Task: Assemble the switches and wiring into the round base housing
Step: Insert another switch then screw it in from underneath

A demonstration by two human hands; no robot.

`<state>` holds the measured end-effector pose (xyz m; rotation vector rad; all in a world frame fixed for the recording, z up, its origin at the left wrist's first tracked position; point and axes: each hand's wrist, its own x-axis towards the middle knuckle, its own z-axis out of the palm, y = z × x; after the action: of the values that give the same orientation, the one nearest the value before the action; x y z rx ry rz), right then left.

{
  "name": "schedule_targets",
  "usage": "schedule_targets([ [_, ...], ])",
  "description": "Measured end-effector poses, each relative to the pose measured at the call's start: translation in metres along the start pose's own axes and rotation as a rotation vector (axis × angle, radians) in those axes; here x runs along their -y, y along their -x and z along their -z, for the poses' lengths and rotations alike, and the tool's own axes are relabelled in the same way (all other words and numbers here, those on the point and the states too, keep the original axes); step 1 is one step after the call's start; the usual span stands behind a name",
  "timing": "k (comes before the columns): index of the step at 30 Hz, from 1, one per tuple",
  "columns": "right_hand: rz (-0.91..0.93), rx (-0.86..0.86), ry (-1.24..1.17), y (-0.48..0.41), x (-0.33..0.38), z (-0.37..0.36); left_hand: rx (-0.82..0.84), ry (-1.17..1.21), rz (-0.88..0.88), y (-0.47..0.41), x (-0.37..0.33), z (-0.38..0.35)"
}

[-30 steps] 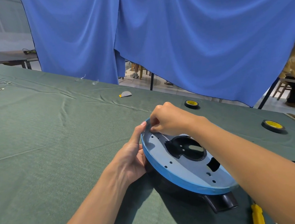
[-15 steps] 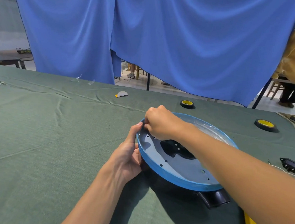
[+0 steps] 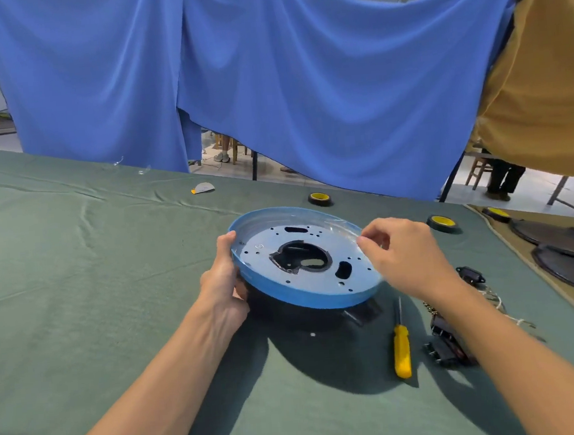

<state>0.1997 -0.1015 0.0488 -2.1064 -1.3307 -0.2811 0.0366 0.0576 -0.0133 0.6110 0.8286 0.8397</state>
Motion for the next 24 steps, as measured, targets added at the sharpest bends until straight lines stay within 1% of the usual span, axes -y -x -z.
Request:
schedule_targets([
  [3,-0.149,0.065,0.060,0.028,-0.021,0.002,-0.091,0.055,-0.079,0.013,0.008,-0.008],
  [5,-0.241,0.063,0.075,0.043,-0.029,0.003,-0.092,0.077,-0.096,0.021,0.011,-0.012],
  [7,-0.310,0.074,0.090,0.055,-0.031,0.004,-0.067,0.050,-0.082,0.027,0.012,-0.012],
  [8,-0.330,0.122,0.140,0.060,-0.030,0.005,-0.049,0.026,-0.073,0.029,0.012,-0.010],
  [10,-0.350,0.278,0.276,0.069,-0.027,0.004,-0.011,-0.026,-0.048,0.033,0.010,-0.004],
  [12,-0.356,0.390,0.349,0.077,-0.024,0.001,0.031,-0.057,-0.001,0.037,0.007,0.003],
  [15,-0.340,0.429,0.409,0.082,-0.017,0.000,0.101,-0.082,0.105,0.042,0.000,0.013],
  [18,-0.328,0.412,0.434,0.082,-0.013,0.004,0.146,-0.134,0.197,0.043,-0.011,0.023],
  [21,-0.368,0.289,0.428,0.078,-0.015,0.017,0.153,-0.222,0.232,0.042,-0.023,0.028],
  [24,-0.422,0.146,0.323,0.068,-0.020,0.033,0.173,-0.262,0.226,0.040,-0.031,0.030],
])
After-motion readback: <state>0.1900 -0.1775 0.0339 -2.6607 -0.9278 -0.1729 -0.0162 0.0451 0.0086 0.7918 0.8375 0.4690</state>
